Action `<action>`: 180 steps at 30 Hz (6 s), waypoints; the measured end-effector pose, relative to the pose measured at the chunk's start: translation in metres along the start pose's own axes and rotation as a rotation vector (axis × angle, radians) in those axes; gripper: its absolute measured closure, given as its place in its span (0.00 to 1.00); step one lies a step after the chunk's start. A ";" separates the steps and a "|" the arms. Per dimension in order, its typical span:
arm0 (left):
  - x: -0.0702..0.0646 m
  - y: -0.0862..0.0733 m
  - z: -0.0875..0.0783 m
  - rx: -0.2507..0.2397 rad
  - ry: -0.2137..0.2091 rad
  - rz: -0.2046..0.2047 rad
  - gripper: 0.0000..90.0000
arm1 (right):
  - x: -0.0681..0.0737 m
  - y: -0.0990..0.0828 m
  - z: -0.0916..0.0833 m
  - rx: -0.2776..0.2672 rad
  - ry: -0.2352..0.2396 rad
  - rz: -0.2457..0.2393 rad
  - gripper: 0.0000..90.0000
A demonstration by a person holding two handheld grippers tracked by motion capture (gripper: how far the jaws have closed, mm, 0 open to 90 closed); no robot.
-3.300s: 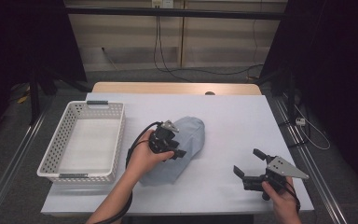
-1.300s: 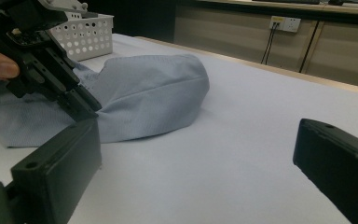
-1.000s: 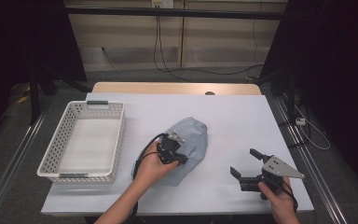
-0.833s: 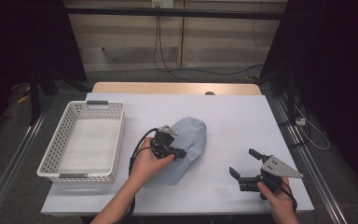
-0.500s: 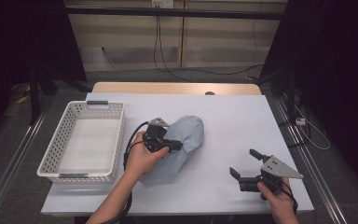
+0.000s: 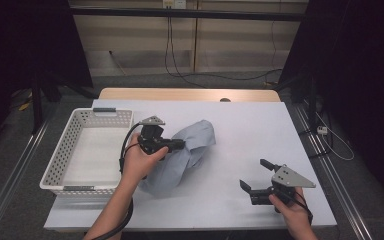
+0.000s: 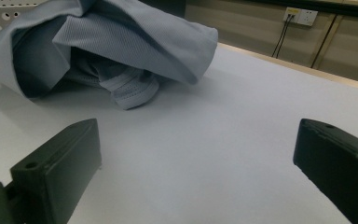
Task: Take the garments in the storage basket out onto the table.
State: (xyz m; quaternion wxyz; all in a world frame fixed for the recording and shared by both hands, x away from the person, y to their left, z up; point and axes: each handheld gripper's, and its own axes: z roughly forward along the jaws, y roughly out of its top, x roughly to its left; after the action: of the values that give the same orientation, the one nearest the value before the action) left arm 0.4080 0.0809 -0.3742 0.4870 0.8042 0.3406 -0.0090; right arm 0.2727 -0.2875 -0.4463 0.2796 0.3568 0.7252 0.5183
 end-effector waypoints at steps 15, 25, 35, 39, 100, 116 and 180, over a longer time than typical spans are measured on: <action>0.008 -0.003 -0.013 -0.034 0.034 -0.015 0.95 | 0.022 0.019 0.043 0.078 0.036 -0.036 0.04; 0.012 -0.006 -0.020 -0.056 0.059 -0.020 0.95 | 0.033 0.030 0.085 0.127 0.110 -0.036 0.13; 0.016 -0.006 -0.025 -0.058 0.075 -0.026 0.95 | 0.045 0.032 0.120 0.215 0.170 -0.051 0.30; 0.017 -0.006 -0.027 -0.064 0.082 -0.026 0.95 | 0.050 0.034 0.132 0.235 0.176 -0.052 0.44; 0.029 -0.003 -0.035 -0.114 0.157 -0.026 0.95 | -0.031 0.049 0.065 0.168 -0.012 0.159 0.91; 0.024 -0.005 -0.024 -0.076 0.148 -0.007 0.96 | -0.065 0.057 0.051 0.097 -0.103 0.221 0.92; 0.026 -0.009 -0.027 -0.011 0.281 0.047 0.95 | 0.010 0.033 0.105 0.290 0.140 0.090 0.61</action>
State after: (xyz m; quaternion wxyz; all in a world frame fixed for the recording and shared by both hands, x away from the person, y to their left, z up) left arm 0.4142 0.1193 -0.3763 0.4390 0.8027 0.3862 0.1169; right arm 0.3554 -0.2144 -0.4469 0.1505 0.3882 0.7934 0.4439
